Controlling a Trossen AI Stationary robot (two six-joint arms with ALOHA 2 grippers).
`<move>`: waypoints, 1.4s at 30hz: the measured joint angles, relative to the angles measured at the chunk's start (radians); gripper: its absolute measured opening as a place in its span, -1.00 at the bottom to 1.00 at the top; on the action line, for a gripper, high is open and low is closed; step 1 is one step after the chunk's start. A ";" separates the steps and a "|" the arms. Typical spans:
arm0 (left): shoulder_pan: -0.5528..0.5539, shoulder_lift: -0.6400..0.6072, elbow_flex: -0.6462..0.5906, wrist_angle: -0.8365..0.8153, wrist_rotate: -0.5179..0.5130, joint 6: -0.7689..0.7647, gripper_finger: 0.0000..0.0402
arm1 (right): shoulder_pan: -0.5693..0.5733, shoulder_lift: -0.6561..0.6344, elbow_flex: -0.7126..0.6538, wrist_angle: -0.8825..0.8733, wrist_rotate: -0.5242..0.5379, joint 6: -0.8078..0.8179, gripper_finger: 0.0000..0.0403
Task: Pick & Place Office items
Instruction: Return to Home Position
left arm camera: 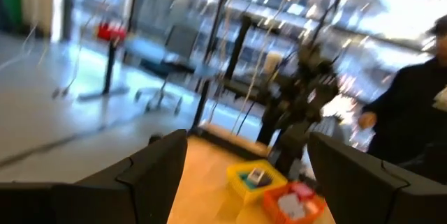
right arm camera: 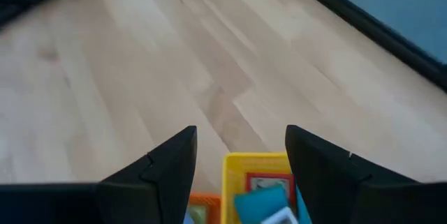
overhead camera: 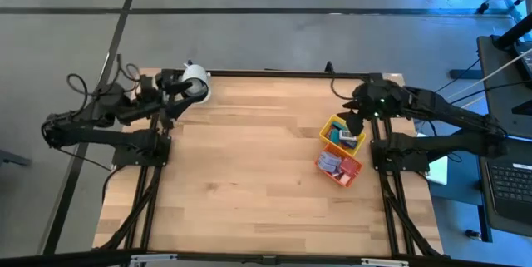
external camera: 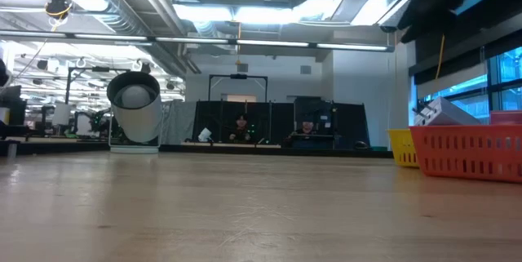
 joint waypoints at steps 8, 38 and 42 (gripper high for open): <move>0.000 -0.242 -0.256 0.194 0.032 -0.004 0.47 | 0.000 -0.196 -0.202 0.195 -0.046 0.080 0.10; 0.000 -0.329 -0.723 0.579 0.043 -0.084 0.47 | 0.001 -0.660 -0.505 0.419 -0.094 0.148 0.10; 0.000 -0.329 -0.724 0.524 0.013 -0.106 0.47 | 0.001 -0.720 -0.556 0.424 -0.094 0.159 0.10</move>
